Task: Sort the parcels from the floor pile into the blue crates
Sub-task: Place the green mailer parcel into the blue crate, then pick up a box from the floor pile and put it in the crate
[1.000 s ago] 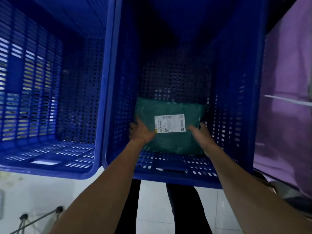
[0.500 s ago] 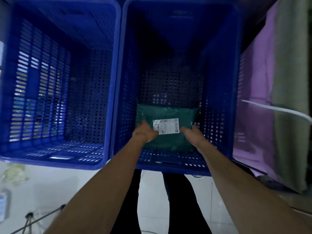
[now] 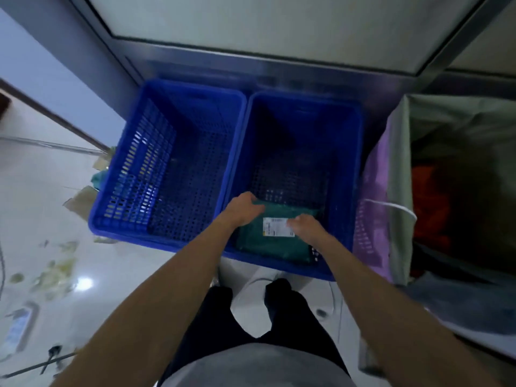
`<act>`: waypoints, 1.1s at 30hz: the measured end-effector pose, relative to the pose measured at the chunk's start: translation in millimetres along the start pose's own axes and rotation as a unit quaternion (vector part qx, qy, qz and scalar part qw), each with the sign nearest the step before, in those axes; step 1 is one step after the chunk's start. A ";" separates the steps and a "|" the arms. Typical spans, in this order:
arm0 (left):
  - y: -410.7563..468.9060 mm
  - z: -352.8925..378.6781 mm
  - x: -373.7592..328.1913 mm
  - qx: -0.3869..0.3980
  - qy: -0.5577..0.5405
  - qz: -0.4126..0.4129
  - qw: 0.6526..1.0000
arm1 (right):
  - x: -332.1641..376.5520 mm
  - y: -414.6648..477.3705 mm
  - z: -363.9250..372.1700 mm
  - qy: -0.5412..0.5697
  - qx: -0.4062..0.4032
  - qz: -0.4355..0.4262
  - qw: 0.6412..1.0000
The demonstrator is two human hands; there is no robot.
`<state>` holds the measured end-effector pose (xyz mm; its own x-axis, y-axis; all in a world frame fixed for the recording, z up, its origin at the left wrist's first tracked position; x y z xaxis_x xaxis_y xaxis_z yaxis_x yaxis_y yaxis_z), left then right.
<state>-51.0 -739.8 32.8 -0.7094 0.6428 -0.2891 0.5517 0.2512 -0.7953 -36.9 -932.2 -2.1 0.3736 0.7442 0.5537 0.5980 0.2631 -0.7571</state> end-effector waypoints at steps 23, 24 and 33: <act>-139.5 -200.4 367.4 -0.184 -0.249 0.014 0.951 | 251.6 -100.0 281.9 -0.132 0.007 -0.175 0.976; -143.5 -207.7 380.6 -0.190 -0.245 0.008 0.951 | 260.2 -104.6 294.3 -0.139 0.007 -0.180 0.974; -133.1 -249.4 449.3 -0.197 -0.277 -0.013 0.940 | 307.9 -84.4 362.8 -0.169 0.046 -0.174 0.969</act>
<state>-333.9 -304.0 141.7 -0.7849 0.1847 -0.5914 0.5727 0.5804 -0.5789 -229.7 -502.5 106.5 -0.1018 0.7555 0.6472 0.5753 0.5754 -0.5813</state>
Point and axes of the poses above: each hand's wrist, its own y-axis towards the middle knuckle, its own z-axis out of the palm, x = y × z, the point moved 2 cm from there along y, towards the middle knuckle, and after that the axes turned 9 degrees about -z, right-handed, at the moved point
